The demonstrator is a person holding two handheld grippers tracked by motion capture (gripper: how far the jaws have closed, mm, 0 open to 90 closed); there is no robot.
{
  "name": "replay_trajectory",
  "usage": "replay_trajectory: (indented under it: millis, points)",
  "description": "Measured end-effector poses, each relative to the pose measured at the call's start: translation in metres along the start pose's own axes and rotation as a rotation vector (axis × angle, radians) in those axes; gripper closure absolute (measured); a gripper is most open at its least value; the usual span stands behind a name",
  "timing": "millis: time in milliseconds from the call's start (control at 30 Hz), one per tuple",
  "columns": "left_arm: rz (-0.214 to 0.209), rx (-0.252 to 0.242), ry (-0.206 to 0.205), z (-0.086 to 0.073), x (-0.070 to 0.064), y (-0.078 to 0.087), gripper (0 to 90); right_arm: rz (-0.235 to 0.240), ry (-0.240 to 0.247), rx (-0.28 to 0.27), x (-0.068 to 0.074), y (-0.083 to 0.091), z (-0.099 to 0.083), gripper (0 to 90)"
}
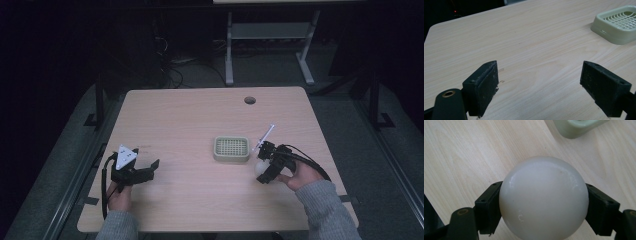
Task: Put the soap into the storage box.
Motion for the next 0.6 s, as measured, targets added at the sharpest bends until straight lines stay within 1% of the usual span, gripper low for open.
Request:
replay_trajectory:
  millis: [233,600]
  points:
    - [0.0,0.0,-0.002,0.0,0.0,0.0,14.8,0.004,0.006,-0.008,-0.002,0.004,0.007,23.6]
    - [-0.001,0.003,0.006,0.0,0.001,0.001,14.8,0.001,0.02,-0.001,-0.002,0.01,0.022,23.6]
Point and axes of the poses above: each handheld gripper's, and its own axes: y roughly backward along the jaws, z roughly out of its top, x roughly to its left, the point moved 2 cm from there along -y, roughly forward along the jaws, and after that the axes turned 14 degrees about z, right-handed, at the moved point
